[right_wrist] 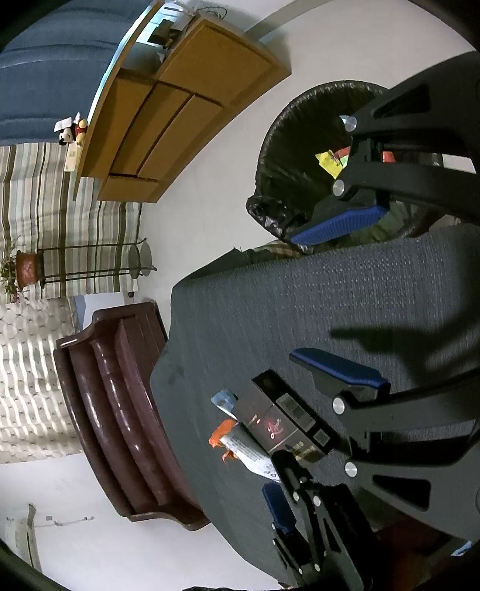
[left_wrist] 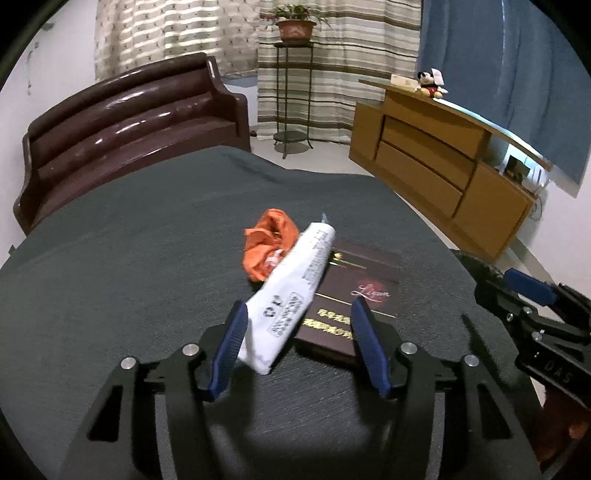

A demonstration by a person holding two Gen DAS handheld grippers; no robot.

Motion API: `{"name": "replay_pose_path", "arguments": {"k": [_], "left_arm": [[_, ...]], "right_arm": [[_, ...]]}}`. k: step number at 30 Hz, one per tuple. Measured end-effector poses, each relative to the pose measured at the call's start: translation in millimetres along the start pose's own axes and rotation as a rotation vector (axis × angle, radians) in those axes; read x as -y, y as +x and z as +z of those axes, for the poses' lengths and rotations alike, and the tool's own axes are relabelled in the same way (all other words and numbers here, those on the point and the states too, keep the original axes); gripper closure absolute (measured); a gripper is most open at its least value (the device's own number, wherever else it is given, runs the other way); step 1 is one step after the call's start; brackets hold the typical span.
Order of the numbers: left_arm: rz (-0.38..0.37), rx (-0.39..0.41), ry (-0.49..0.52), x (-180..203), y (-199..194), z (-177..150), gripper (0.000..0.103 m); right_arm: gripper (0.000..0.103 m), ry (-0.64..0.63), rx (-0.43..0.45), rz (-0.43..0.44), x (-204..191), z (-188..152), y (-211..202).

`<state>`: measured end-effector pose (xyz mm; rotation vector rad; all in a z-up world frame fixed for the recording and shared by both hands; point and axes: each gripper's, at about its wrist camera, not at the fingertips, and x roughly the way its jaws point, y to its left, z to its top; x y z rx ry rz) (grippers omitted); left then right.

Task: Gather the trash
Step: 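Move both open tools from the bin back toward the table, then grasp the dark brown cigarette box with the right tool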

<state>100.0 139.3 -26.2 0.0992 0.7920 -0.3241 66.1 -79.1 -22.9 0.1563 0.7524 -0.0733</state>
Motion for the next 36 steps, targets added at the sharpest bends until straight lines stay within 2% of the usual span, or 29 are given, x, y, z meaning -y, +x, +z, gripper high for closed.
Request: {"name": "replay_pose_path", "arguments": {"k": [7, 14, 19, 23, 26, 30, 36], "left_arm": [[0.057, 0.015, -0.031, -20.5, -12.6, -0.1, 0.045], [0.172, 0.021, -0.034, -46.1, -21.0, -6.6, 0.045], [0.200, 0.021, -0.065, -65.2, -24.9, -9.0, 0.044], [0.210, 0.015, -0.090, -76.7, -27.0, -12.6, 0.044], [0.205, 0.011, -0.109, -85.2, -26.7, -14.9, 0.044], [0.193, 0.011, -0.125, -91.0, -26.1, -14.2, 0.044], [0.169, 0.015, -0.140, -97.1, -28.0, -14.3, 0.044]], "right_arm": [[0.046, -0.043, -0.013, 0.051, -32.2, -1.8, 0.6], [0.044, -0.083, -0.026, 0.097, -74.9, 1.8, 3.9], [0.042, -0.111, -0.050, 0.099, -101.3, 3.9, 13.2], [0.041, -0.113, -0.072, 0.077, -117.2, 5.8, 23.2], [0.036, -0.119, -0.076, 0.030, -127.5, 8.0, 29.8], [0.034, -0.144, -0.079, -0.035, -136.6, 9.4, 36.4], [0.033, -0.146, -0.106, -0.061, -130.6, 4.1, 39.4]]}}
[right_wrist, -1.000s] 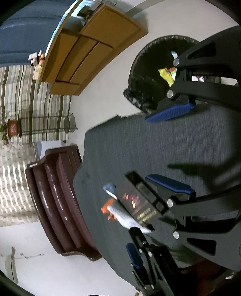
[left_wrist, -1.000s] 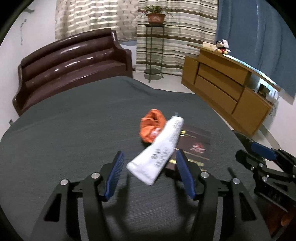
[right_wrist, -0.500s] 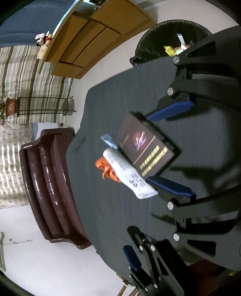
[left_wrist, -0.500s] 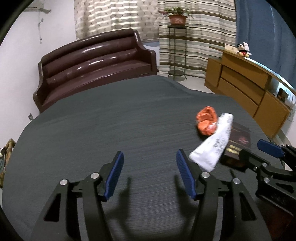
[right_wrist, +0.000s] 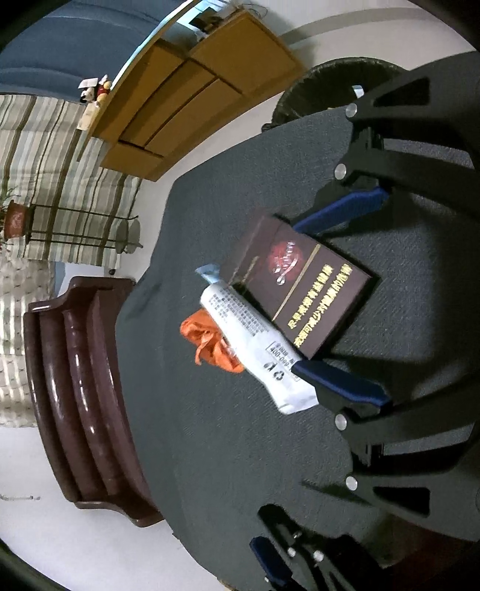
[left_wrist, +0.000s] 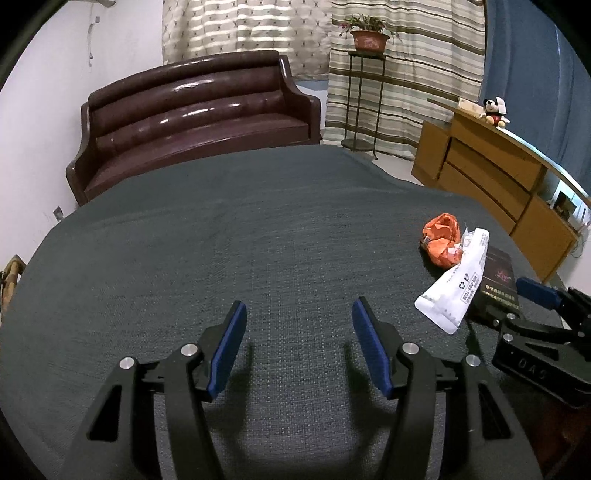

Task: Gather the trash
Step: 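Grasp the dark brown cigarette box with the right tool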

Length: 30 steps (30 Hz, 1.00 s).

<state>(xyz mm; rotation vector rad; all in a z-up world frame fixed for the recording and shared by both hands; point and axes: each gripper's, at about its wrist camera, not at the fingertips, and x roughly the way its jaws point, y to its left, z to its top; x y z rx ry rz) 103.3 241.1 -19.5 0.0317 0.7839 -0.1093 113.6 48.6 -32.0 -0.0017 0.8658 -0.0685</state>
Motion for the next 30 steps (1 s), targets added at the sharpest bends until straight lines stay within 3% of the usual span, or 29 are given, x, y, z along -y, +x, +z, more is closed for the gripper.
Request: {"name": "replay_pose_path", "arguments": {"k": [8, 18, 22, 30], "left_arm": [[-0.028, -0.011, 0.010, 5.2, -0.4, -3.0, 0.042], [-0.043, -0.007, 0.050, 20.7, 2.3, -2.7, 0.036], [-0.039, -0.013, 0.054, 25.5, 5.9, -2.5, 0.035], [-0.059, -0.019, 0.078, 38.7, 9.2, -2.0, 0.032]], "right_arm": [[0.033, 0.010, 0.000, -0.034, 23.8, -10.1, -6.0], [0.034, -0.005, 0.014, 0.010, 27.7, -4.5, -4.8], [0.046, -0.022, 0.010, 0.016, 25.1, -2.5, -1.0], [0.046, -0.020, 0.030, 0.031, 35.4, -8.4, -6.9]]}}
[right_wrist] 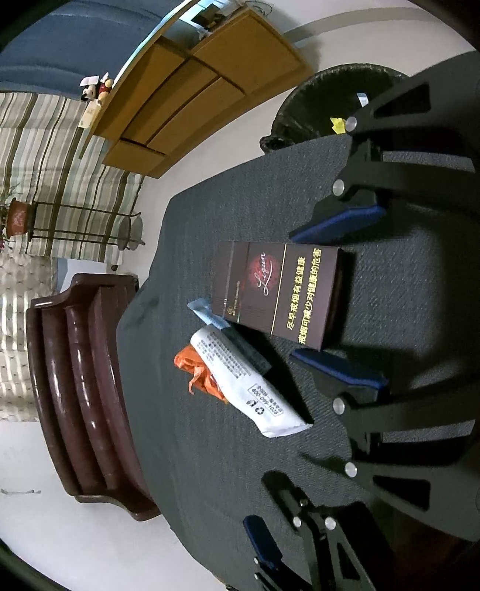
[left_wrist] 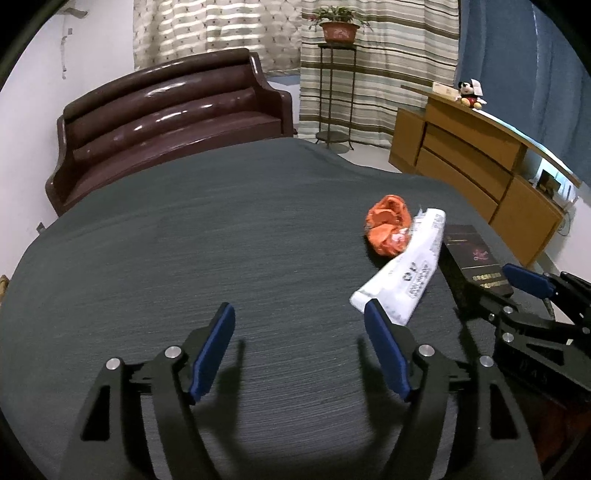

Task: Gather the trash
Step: 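Grasp the dark brown cigarette box with the right tool, then grasp the white toothpaste tube with the left tool while the right tool holds the box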

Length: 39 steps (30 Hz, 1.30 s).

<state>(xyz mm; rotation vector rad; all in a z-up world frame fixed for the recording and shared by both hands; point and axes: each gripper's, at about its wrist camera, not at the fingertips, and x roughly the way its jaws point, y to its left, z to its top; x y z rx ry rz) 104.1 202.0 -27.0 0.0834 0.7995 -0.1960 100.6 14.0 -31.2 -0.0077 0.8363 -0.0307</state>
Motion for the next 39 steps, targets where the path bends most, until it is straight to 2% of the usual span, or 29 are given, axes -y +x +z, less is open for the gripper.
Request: {"name": "replay_pose_path", "arguments": {"k": [10, 14, 17, 19, 20, 29, 39], "left_arm": [[0.001, -0.013, 0.038, 14.6, 4.3, 2.0, 0.031], [0.012, -0.017, 0.034, 15.9, 4.8, 2.6, 0.031], [0.026, -0.019, 0.041, 17.6, 5.8, 4.5, 0.030], [0.036, -0.017, 0.046, 20.5, 5.9, 5.3, 0.029], [0.037, -0.015, 0.047, 21.2, 5.8, 5.4, 0.029], [-0.011, 0.001, 0.074, 30.2, 4.0, 5.7, 0.029], [-0.040, -0.039, 0.139, 48.9, 20.2, 13.2, 0.029]], "right_arm": [[0.046, 0.001, 0.002, 0.003, 19.9, -5.5, -5.5], [0.039, 0.004, -0.004, 0.020, 20.8, -3.9, -3.5], [0.038, 0.008, -0.008, 0.031, 20.7, -1.7, -0.7], [0.039, 0.008, -0.009, 0.029, 20.7, -0.5, 0.9], [0.046, 0.008, -0.010, 0.028, 20.8, -0.6, 0.7], [0.046, 0.033, 0.032, 0.020, 37.6, -3.6, -12.7], [0.046, 0.089, 0.056, 0.019, 67.6, -6.2, -21.8]]}}
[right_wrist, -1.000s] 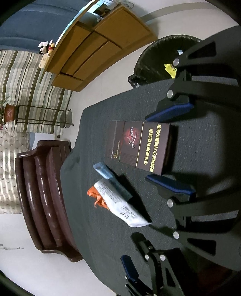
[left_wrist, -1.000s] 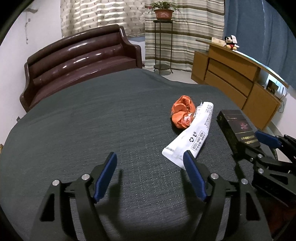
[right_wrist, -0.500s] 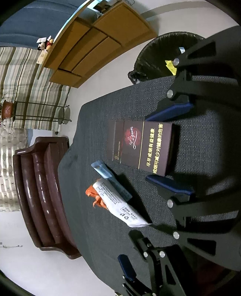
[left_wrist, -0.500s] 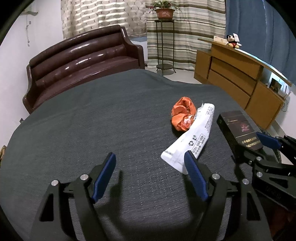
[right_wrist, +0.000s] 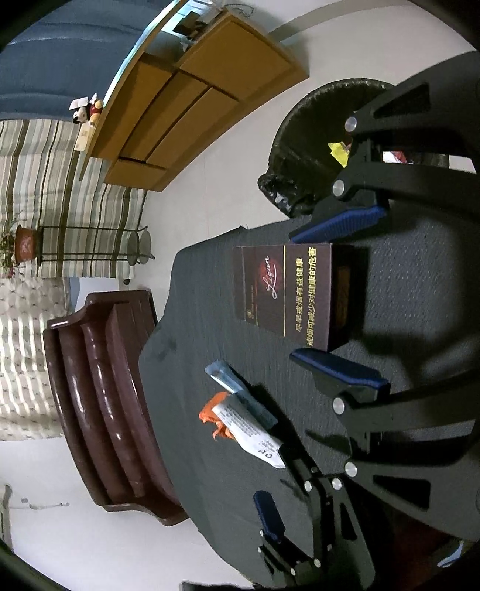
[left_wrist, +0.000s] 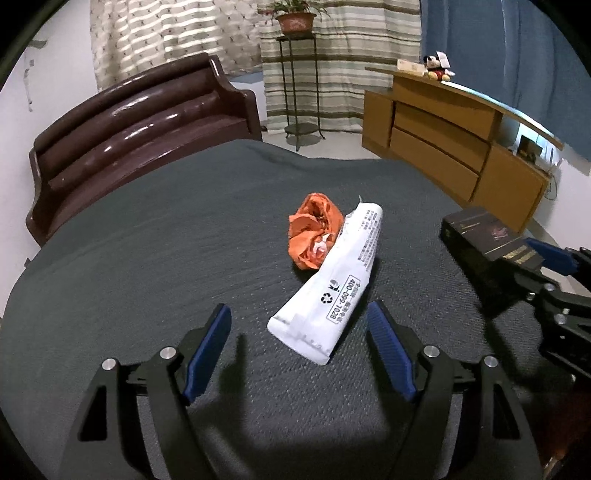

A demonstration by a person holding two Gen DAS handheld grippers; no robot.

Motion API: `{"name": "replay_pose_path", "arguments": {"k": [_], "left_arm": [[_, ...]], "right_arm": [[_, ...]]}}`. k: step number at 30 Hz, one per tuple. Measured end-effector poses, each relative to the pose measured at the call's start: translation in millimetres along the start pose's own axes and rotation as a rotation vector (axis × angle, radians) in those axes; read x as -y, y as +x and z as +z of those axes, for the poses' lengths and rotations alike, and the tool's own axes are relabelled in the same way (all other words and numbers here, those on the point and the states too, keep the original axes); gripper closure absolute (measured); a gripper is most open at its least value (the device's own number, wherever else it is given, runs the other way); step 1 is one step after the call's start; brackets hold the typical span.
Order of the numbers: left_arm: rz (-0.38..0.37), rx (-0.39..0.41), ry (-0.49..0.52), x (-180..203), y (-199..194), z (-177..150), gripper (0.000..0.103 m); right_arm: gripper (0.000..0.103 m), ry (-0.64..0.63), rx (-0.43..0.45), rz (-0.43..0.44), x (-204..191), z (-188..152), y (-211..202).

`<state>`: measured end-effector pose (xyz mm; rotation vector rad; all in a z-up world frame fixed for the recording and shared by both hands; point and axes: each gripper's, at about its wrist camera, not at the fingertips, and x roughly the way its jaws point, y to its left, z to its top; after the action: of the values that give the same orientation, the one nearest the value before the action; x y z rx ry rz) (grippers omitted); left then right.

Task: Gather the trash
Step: 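Grasp the white toothpaste tube with the left tool while the right tool holds the box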

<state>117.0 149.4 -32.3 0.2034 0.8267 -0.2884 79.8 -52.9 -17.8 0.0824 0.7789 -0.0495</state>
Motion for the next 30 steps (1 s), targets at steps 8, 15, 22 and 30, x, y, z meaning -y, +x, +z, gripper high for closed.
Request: {"name": "replay_pose_path", "arguments": {"k": [8, 15, 22, 30], "left_arm": [[-0.035, -0.062, 0.058, 9.4, 12.1, 1.8, 0.051], [-0.065, -0.055, 0.095, 20.3, 6.0, -3.6, 0.087], [-0.072, -0.060, 0.106, 26.3, -0.9, -9.7, 0.094], [-0.071, -0.066, 0.074, 24.3, -10.7, -18.9, 0.088]], "right_arm": [[0.046, 0.016, 0.005, 0.014, 9.4, -2.3, -1.4], [0.046, 0.021, 0.008, 0.014, 12.9, -4.7, -2.1], [0.046, 0.023, 0.005, 0.014, 15.8, -7.9, -3.0], [0.046, 0.023, 0.005, 0.014, 16.2, -7.9, -3.1]]}}
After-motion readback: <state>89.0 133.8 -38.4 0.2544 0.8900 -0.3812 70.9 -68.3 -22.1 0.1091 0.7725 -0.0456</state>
